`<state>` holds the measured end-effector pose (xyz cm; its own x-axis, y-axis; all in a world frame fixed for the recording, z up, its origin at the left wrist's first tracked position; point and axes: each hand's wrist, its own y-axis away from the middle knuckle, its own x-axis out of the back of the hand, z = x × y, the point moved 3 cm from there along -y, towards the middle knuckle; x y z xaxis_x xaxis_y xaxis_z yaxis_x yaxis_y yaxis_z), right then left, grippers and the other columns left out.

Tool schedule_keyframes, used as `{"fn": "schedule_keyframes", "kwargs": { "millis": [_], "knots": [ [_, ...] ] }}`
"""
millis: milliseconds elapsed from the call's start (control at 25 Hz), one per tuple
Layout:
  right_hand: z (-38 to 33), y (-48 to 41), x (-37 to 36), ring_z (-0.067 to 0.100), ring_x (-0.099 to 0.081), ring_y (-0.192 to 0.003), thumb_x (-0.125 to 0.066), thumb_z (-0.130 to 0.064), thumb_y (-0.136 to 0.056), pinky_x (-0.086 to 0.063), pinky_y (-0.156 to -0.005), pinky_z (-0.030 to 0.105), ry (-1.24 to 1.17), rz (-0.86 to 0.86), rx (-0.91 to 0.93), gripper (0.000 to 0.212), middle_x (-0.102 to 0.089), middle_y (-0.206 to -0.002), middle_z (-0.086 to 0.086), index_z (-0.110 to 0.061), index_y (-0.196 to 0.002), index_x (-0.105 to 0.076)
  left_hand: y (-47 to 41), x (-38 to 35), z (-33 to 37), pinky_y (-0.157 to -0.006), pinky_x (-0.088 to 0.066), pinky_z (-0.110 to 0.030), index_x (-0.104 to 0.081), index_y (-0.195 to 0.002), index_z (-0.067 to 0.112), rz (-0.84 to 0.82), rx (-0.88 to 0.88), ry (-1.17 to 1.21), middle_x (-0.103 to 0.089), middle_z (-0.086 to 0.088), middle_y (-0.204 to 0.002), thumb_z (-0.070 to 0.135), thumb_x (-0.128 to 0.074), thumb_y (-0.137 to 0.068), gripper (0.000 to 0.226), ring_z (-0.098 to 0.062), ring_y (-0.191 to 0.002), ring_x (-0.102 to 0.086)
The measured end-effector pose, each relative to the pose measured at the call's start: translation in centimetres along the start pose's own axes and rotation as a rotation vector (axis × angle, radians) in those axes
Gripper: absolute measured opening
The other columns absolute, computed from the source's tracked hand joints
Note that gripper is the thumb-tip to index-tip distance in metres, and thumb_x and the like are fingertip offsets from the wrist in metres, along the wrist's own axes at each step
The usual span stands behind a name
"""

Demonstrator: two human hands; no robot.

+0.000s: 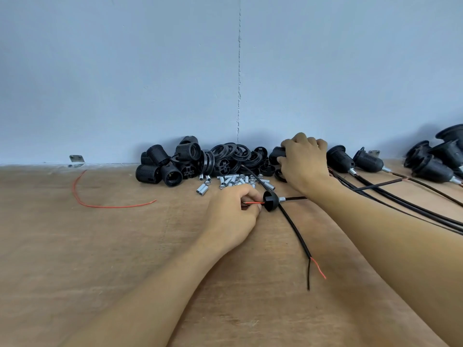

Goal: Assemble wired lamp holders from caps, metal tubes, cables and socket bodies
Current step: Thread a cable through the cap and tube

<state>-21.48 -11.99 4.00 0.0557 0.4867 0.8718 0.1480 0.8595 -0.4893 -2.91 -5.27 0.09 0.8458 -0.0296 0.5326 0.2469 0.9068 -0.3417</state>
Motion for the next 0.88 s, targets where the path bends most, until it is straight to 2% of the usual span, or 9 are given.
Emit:
{"fn": "schedule_keyframes", "kwargs": {
  "millis": [120,240,320,440,520,560,640,760,880],
  "knots": [
    [0.2,0.6,1.5,0.034,-0.059,-0.103,-0.057,-0.026,-0.099,-0.045,-0.093,0.039,-0.444,0.113,-0.041,0.035,-0.05,-0.13,0.011,-0.008,-0.129,-0.06,0.2,0.0,0.1,-0.069,-0.044,-0.004,-0.07,-0.091,0.034,-0.016,0.017,0.015,-0.071,0.015,-0.084,0.004,-0.067,-0.088,0.03,0.009,-0.08,-0.063],
    [-0.2,2.4,3.1,0.018,-0.062,-0.1,-0.063,-0.029,-0.096,-0.047,-0.088,0.025,-0.777,0.171,-0.052,0.033,-0.054,-0.125,0.002,-0.016,-0.127,-0.063,0.3,0.1,0.3,-0.07,-0.04,0.0,-0.063,-0.115,0.031,-0.001,0.071,0.061,-0.069,0.017,-0.095,0.001,-0.056,-0.087,0.041,0.013,-0.083,-0.06],
    [-1.0,4.9,3.3,0.006,-0.063,-0.099,-0.068,-0.028,-0.094,-0.047,-0.087,0.015,-0.892,0.119,0.017,0.03,-0.058,-0.119,-0.002,-0.02,-0.123,-0.066,0.3,0.4,0.4,-0.068,-0.037,0.001,-0.059,-0.126,0.03,0.057,0.119,0.164,-0.07,0.016,-0.096,0.01,-0.056,-0.088,0.042,0.014,-0.083,-0.059],
    [-1.9,8.2,3.1,-0.001,-0.06,-0.106,-0.072,-0.023,-0.091,-0.045,-0.091,0.008,-0.907,0.007,0.22,0.03,-0.061,-0.116,-0.005,-0.018,-0.121,-0.069,0.5,0.7,0.7,-0.082,-0.043,-0.003,-0.06,-0.129,0.031,0.099,0.155,0.33,-0.074,0.014,-0.092,0.047,-0.055,-0.085,0.047,0.012,-0.087,-0.064],
    [-1.8,9.0,3.2,0.003,-0.06,-0.109,-0.073,-0.022,-0.091,-0.047,-0.095,0.014,-0.927,-0.034,0.28,0.031,-0.062,-0.116,-0.005,-0.017,-0.121,-0.069,0.4,0.5,0.5,-0.097,-0.052,-0.03,-0.064,-0.127,0.03,0.093,0.159,0.301,-0.075,0.009,-0.093,0.06,-0.058,-0.082,0.054,-0.003,-0.095,-0.069],
    [-1.8,9.2,3.3,0.004,-0.061,-0.109,-0.073,-0.021,-0.091,-0.048,-0.097,0.017,-0.926,-0.049,0.292,0.033,-0.062,-0.117,-0.005,-0.017,-0.123,-0.068,0.3,0.5,0.4,-0.098,-0.053,-0.039,-0.064,-0.127,0.03,0.085,0.16,0.279,-0.076,0.007,-0.095,0.06,-0.062,-0.08,0.055,-0.009,-0.098,-0.07],
    [-1.6,9.2,3.2,0.005,-0.058,-0.115,-0.073,-0.03,-0.09,-0.045,-0.103,0.025,-0.823,-0.093,0.309,0.045,-0.061,-0.126,-0.005,-0.019,-0.132,-0.061,0.4,0.5,0.2,-0.098,-0.054,-0.043,-0.065,-0.124,0.03,0.059,0.187,0.305,-0.077,0.006,-0.096,0.055,-0.069,-0.077,0.054,-0.012,-0.098,-0.072],
    [-0.5,9.4,2.7,0.002,-0.046,-0.131,-0.067,-0.06,-0.082,-0.038,-0.107,0.022,-0.657,-0.308,0.334,0.08,-0.05,-0.141,-0.015,-0.029,-0.15,-0.04,0.4,0.7,-0.2,-0.095,-0.057,-0.046,-0.065,-0.114,0.03,0.084,0.236,0.378,-0.076,0.004,-0.104,0.045,-0.076,-0.071,0.047,-0.015,-0.097,-0.073],
    [0.7,10.0,3.0,-0.01,-0.047,-0.128,-0.066,-0.057,-0.087,-0.037,-0.101,0.009,-0.718,-0.395,0.441,0.066,-0.051,-0.135,-0.035,-0.043,-0.146,-0.038,0.1,1.0,-0.5,-0.092,-0.058,-0.048,-0.061,-0.106,0.024,0.133,0.281,0.46,-0.073,-0.005,-0.11,0.028,-0.077,-0.062,0.048,-0.024,-0.097,-0.073]
  ]
}}
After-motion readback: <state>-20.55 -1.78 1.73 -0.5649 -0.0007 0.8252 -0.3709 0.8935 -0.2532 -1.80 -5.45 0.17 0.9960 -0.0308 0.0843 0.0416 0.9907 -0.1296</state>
